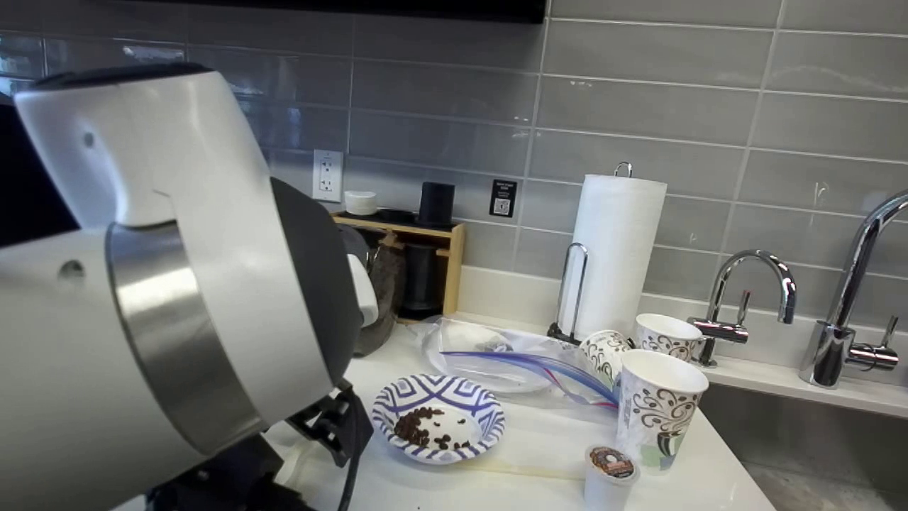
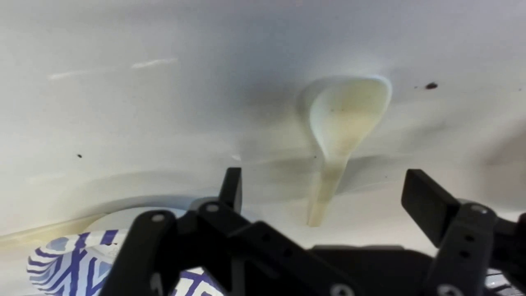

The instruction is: Place some contents from the bowl on the left onto the white spoon the use the spoon to place the contents into the bowl on the right.

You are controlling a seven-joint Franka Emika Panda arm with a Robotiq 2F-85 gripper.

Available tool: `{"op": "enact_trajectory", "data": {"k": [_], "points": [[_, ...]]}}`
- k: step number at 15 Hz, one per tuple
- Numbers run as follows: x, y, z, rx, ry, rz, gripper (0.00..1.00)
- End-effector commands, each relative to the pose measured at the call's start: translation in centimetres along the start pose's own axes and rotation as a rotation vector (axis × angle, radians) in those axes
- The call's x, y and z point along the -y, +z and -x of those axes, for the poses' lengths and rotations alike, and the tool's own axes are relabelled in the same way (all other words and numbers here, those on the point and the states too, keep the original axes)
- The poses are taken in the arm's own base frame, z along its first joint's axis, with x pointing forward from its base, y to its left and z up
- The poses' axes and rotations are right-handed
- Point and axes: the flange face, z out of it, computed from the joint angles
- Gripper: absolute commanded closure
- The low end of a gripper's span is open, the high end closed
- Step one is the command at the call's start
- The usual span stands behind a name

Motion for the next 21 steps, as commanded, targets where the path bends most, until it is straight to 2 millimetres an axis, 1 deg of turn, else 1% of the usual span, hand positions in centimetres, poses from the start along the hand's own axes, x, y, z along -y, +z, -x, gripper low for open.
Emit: {"op": "enact_trajectory", "data": {"k": [1,14,16,19,20,21], "points": [[-0.1,-0.9,0.8,0.008,0.015,0.01,0.0],[-1.5,-4.3,0.1,-0.031,0.014,0.061,0.0],[-1.8,-5.0,-0.1,-0.041,0.008,0.065,0.0],[-2.2,-6.7,-0.7,-0.063,0.0,0.068,0.0],[-2.2,-5.3,-0.3,-0.049,-0.001,0.068,0.0],[-2.3,-5.8,-0.5,-0.057,-0.001,0.069,0.0]]}}
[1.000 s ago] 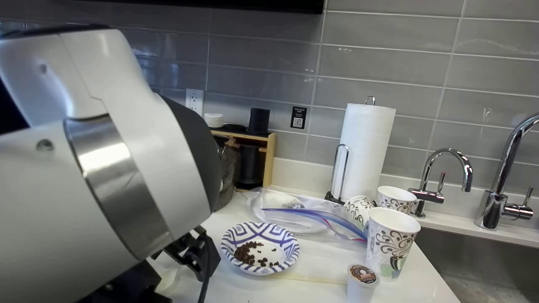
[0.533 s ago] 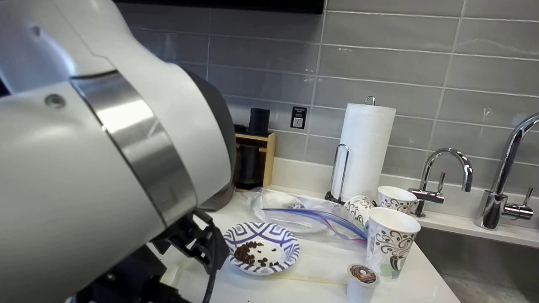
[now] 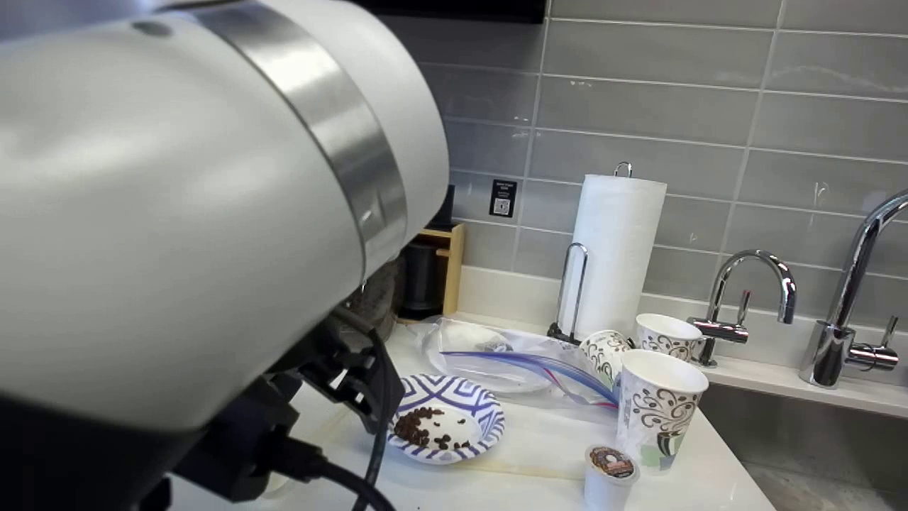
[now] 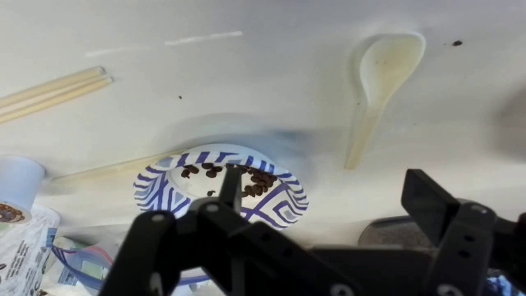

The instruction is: Place some contents from the bowl on the left onto the white spoon the use the spoon to place the contents into the bowl on the right.

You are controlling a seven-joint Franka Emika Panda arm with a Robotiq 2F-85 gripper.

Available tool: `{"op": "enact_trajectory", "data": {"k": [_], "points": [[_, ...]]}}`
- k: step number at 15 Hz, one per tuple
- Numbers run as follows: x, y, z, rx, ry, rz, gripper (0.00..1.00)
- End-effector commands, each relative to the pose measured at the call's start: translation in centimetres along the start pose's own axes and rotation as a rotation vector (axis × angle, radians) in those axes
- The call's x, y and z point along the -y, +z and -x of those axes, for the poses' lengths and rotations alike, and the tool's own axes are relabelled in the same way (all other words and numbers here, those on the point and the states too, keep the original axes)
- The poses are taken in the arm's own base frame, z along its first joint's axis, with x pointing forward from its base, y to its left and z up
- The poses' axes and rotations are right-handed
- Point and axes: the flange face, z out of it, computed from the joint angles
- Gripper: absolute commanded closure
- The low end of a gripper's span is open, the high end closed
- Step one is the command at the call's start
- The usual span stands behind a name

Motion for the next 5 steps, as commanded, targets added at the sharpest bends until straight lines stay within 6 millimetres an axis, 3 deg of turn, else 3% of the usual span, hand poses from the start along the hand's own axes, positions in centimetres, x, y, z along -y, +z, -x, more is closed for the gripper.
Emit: {"op": "enact_trajectory", "data": {"k": [1,5], "points": [[-0.12,-0.31,-0.18,-0.006,0.0,0.005,0.0],[-0.07,-0.53,-0.37,-0.011,-0.003,0.009,0.0]]}}
